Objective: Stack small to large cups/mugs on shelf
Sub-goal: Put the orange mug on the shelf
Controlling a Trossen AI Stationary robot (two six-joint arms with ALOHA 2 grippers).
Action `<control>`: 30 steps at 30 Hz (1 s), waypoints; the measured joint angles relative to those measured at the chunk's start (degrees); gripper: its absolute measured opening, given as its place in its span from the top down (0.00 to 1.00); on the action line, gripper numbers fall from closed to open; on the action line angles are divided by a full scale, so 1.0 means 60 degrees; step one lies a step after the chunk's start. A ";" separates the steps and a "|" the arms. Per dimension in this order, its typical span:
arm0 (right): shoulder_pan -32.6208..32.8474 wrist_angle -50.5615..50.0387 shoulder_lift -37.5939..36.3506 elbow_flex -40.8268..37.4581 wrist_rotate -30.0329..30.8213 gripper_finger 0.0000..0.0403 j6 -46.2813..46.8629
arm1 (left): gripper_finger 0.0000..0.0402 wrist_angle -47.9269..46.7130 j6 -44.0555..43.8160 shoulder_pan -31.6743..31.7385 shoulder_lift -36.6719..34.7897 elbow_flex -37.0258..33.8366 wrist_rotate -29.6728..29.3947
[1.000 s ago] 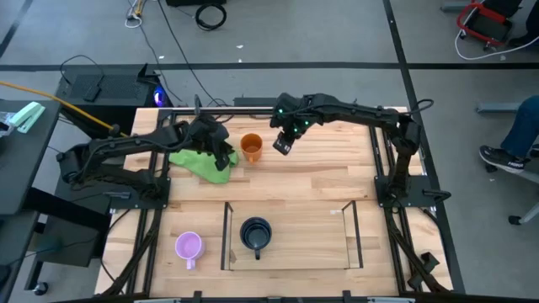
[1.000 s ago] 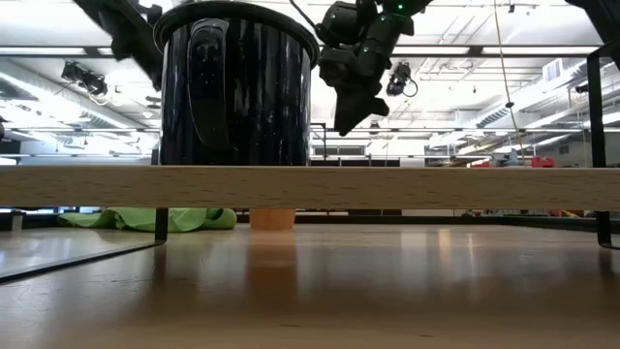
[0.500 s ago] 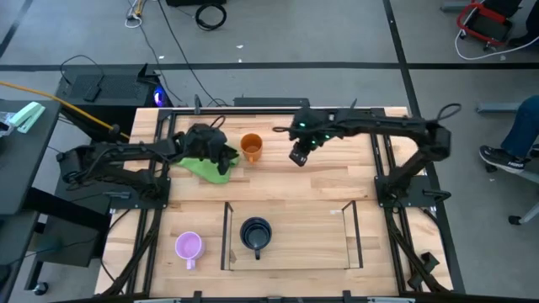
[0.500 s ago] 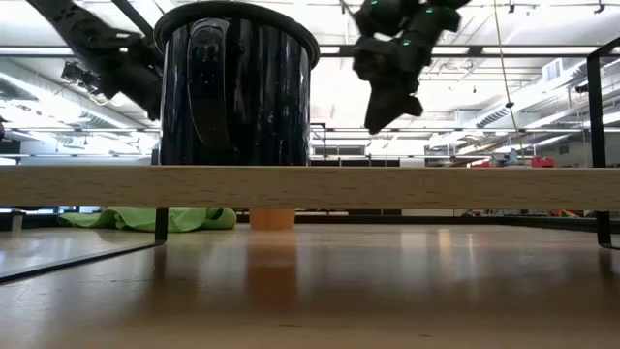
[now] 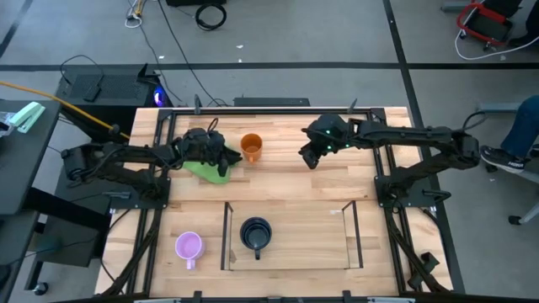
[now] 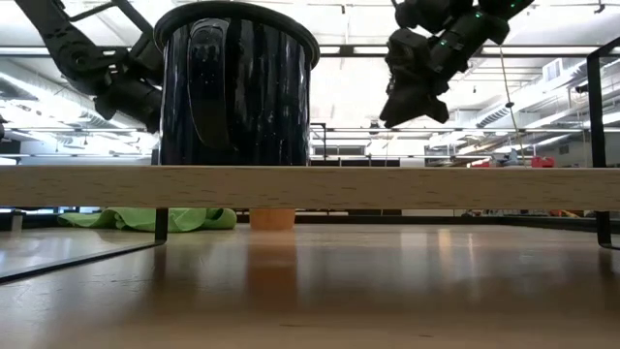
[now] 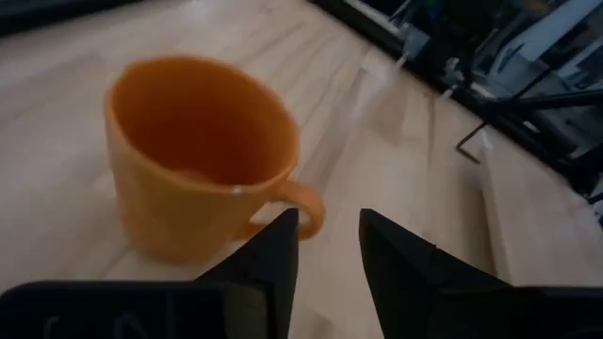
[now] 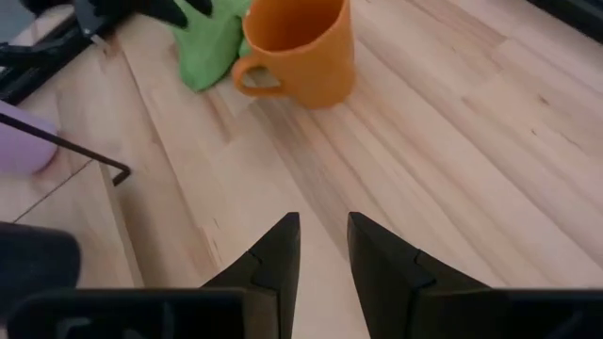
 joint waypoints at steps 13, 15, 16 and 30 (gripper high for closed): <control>0.0087 0.0308 0.0004 0.0018 0.0103 0.75 -0.0412 | 0.68 0.1475 -0.0486 0.0062 0.1715 0.0004 0.0005; 0.0087 0.0315 0.0004 0.0018 0.0103 0.75 -0.0436 | 0.67 0.1544 -0.0567 0.0062 0.1908 0.0004 0.0005; 0.0087 0.0322 0.0004 0.0020 0.0103 0.75 -0.0443 | 0.67 0.1642 -0.0598 0.0061 0.1995 0.0004 0.0006; 0.0087 0.0403 0.0007 0.0025 0.0102 0.75 -0.0464 | 0.62 0.2412 -0.1183 0.0113 0.2412 0.0007 0.0471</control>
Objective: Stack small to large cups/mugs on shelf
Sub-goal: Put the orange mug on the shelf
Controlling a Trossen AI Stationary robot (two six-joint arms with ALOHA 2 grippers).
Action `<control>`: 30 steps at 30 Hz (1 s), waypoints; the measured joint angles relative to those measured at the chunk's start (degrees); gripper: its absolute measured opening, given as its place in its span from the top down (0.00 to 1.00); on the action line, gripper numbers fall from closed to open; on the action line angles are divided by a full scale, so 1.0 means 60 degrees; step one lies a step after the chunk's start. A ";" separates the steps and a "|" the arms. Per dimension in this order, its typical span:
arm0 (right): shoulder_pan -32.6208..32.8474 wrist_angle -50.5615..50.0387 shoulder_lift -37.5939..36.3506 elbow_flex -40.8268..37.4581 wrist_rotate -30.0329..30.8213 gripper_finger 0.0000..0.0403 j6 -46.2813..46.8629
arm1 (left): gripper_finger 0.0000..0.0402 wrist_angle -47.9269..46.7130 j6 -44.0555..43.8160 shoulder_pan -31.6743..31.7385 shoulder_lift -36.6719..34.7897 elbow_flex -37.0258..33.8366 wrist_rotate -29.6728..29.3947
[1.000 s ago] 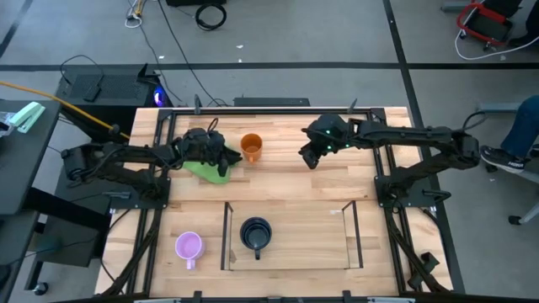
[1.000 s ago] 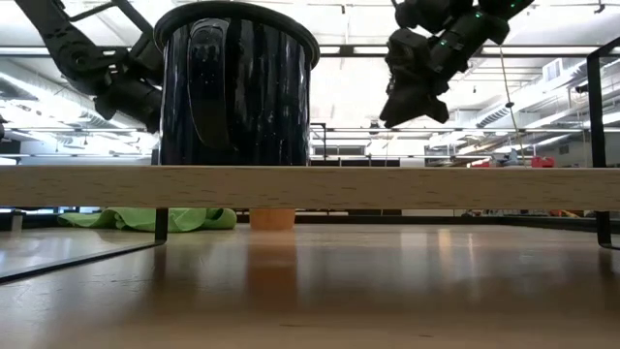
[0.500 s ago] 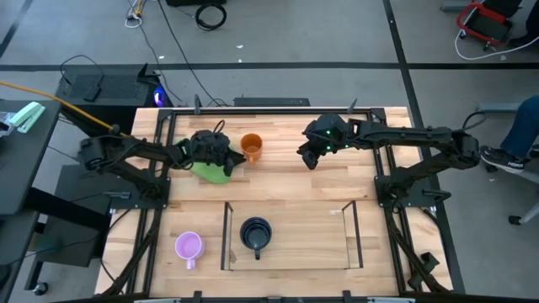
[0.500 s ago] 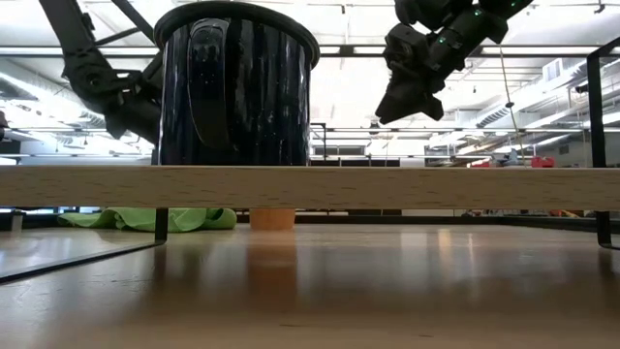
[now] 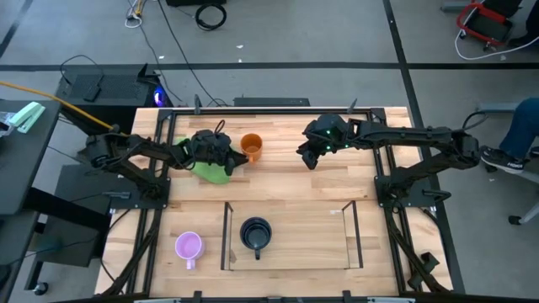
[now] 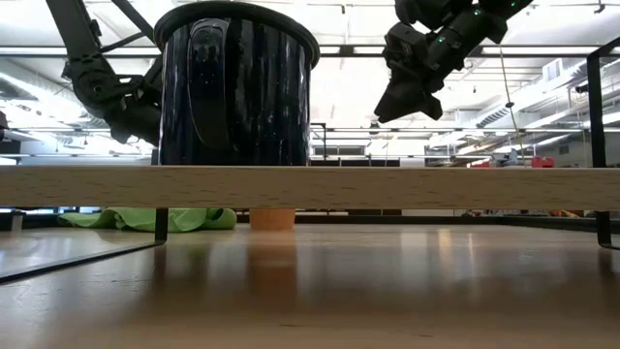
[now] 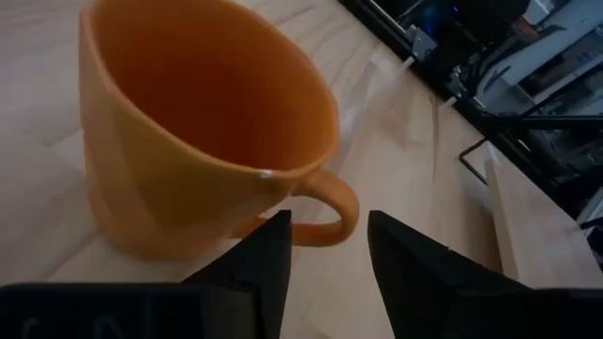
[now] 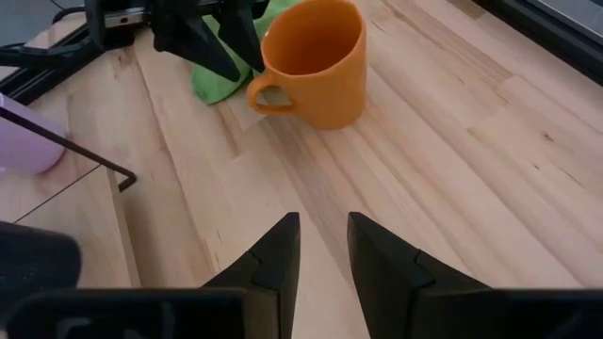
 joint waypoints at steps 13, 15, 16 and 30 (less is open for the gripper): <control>0.0000 0.0069 0.0004 0.0004 0.0001 0.75 -0.0094 | 0.63 -0.0182 -0.0198 -0.0220 0.0000 0.0360 0.0022; 0.0000 0.0066 0.0004 0.0004 0.0001 0.75 -0.0094 | 0.63 -0.0393 -0.0218 -0.0226 0.0000 0.0382 0.0011; 0.0000 0.0066 0.0004 0.0004 0.0001 0.75 -0.0090 | 0.63 -0.0504 -0.0240 -0.0226 0.0000 0.0382 0.0009; 0.0000 0.0113 0.0004 0.0007 -0.0003 0.75 -0.0093 | 0.62 -0.0543 -0.0793 -0.0251 0.0040 0.0379 0.0000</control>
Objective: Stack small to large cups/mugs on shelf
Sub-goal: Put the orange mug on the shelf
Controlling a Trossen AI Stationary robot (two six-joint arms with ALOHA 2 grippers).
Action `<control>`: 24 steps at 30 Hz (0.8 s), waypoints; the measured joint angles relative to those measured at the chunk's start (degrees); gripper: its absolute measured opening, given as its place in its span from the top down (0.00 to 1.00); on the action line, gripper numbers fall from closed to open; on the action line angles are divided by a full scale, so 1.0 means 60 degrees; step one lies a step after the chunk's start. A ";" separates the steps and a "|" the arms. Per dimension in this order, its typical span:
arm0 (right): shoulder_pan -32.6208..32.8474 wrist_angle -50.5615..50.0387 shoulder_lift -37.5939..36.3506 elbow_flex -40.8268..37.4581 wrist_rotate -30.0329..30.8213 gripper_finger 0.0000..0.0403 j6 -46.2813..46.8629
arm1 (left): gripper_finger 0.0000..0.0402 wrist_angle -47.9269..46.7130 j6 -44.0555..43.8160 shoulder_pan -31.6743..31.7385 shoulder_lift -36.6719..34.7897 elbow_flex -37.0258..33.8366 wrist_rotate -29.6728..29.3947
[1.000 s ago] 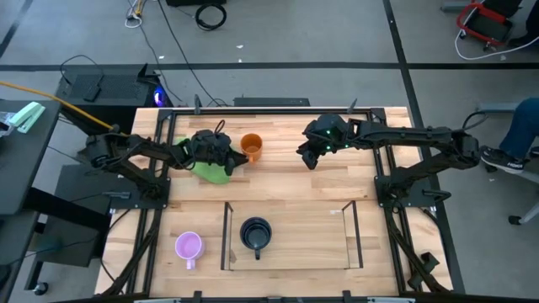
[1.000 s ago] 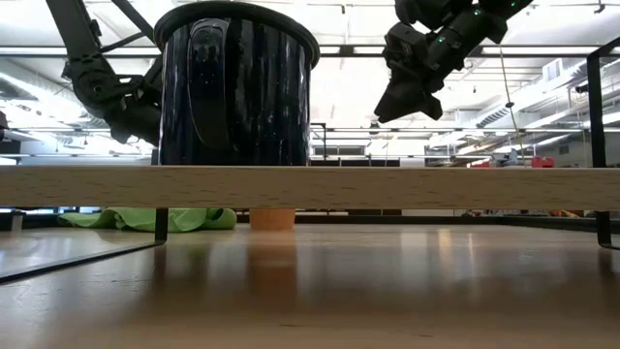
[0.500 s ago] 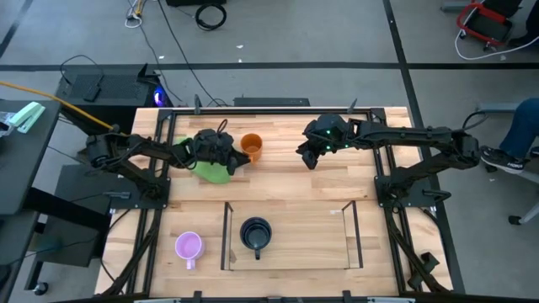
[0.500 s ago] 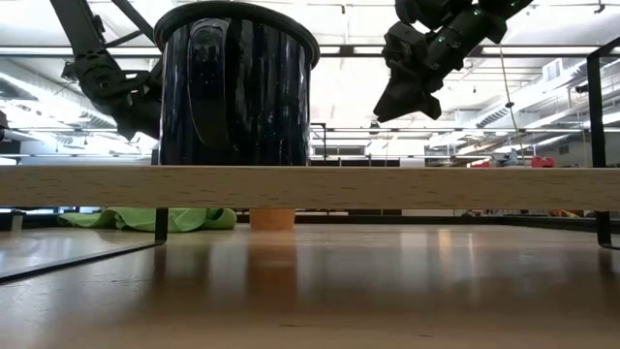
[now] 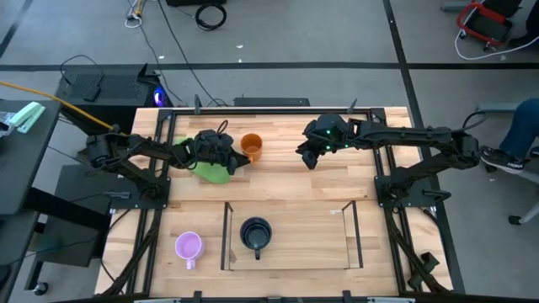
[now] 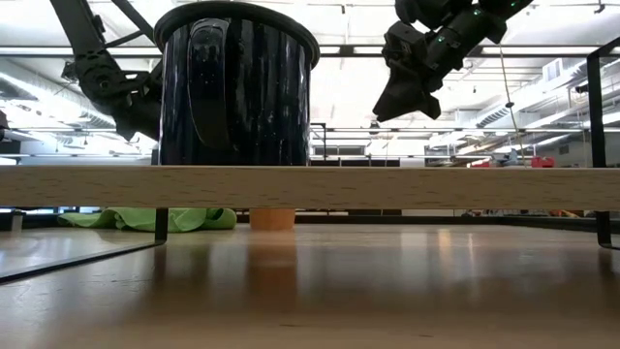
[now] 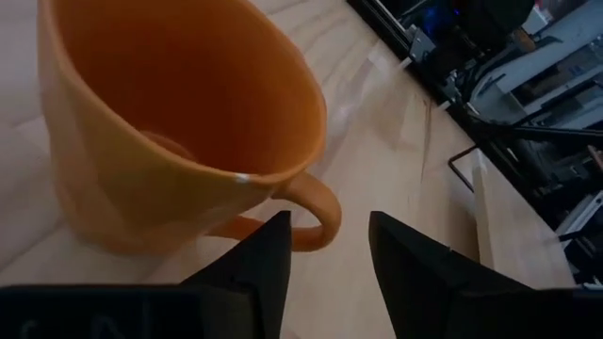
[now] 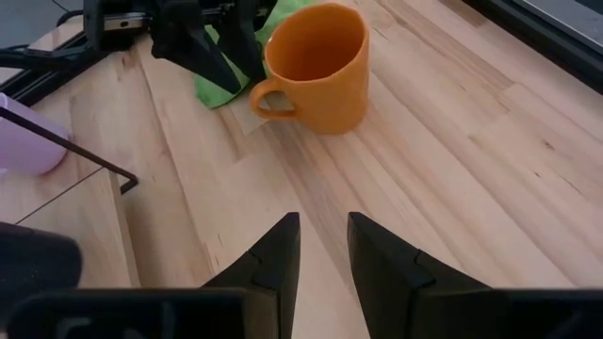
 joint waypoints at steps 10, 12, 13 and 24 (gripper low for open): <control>0.0000 0.0093 0.0004 0.0000 0.0000 0.75 0.0003 | 0.61 0.0128 -0.0214 -0.0153 0.1304 0.0796 0.0560; 0.0000 0.0087 0.0004 0.0000 -0.0004 0.75 0.0003 | 0.61 0.0147 -0.0217 -0.0159 0.1439 0.1005 0.0715; 0.0000 0.0087 0.0004 0.0000 -0.0002 0.75 0.0003 | 0.61 0.0144 -0.0215 -0.0157 0.1467 0.1076 0.0747; 0.0000 0.0066 0.0004 0.0000 -0.0004 0.75 -0.0045 | 0.62 0.0124 -0.0272 -0.0142 0.1508 0.1220 0.0748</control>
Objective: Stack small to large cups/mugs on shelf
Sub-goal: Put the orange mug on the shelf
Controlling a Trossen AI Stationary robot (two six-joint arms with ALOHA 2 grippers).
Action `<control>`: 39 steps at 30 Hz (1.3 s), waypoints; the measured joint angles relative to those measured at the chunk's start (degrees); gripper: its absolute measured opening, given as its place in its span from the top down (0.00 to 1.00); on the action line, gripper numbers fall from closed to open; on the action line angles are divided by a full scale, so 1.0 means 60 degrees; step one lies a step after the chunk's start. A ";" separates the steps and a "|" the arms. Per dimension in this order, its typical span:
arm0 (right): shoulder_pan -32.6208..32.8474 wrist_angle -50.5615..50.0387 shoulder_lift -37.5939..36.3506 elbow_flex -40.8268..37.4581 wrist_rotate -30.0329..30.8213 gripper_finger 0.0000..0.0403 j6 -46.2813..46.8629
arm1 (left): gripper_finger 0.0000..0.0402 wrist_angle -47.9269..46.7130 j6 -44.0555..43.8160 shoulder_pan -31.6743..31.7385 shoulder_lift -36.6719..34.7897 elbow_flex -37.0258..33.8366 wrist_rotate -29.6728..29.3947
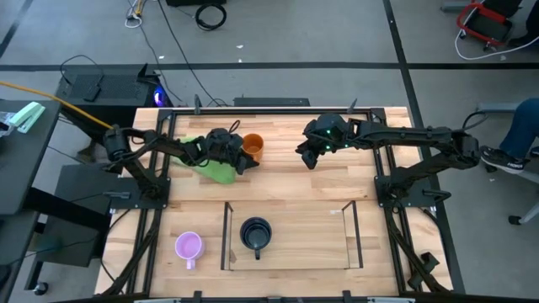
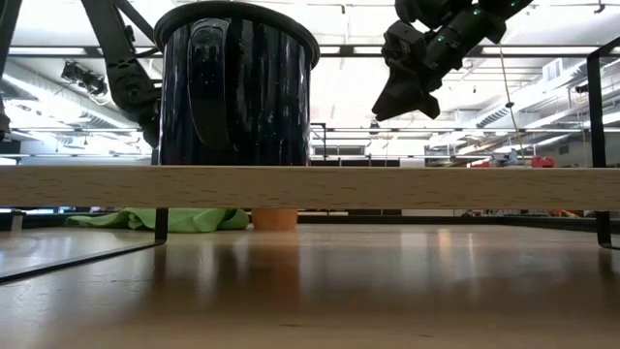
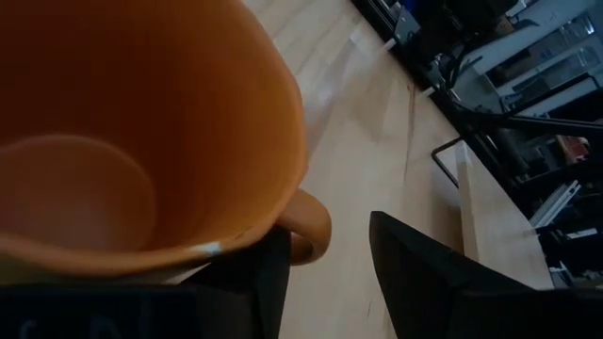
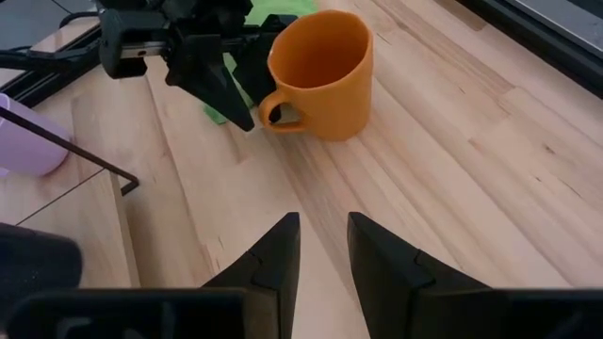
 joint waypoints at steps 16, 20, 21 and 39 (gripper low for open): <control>0.0126 -0.0007 0.0000 0.0000 -0.0004 0.75 -0.0025 | 0.71 0.0233 -0.0251 0.0000 0.0000 0.0000 -0.0088; 0.0233 -0.0009 0.0000 0.0000 -0.0004 0.75 -0.0025 | 0.74 0.0226 -0.0251 0.0004 0.0000 0.0000 -0.0186; 0.0240 -0.0011 0.0000 0.0000 -0.0005 0.75 -0.0025 | 0.76 0.0226 -0.0251 0.0004 0.0000 0.0000 -0.0232; 0.0095 0.0458 0.0301 0.0000 -0.0156 0.75 -0.0452 | 0.85 0.0226 -0.0208 -0.0011 0.0000 0.0000 -0.0399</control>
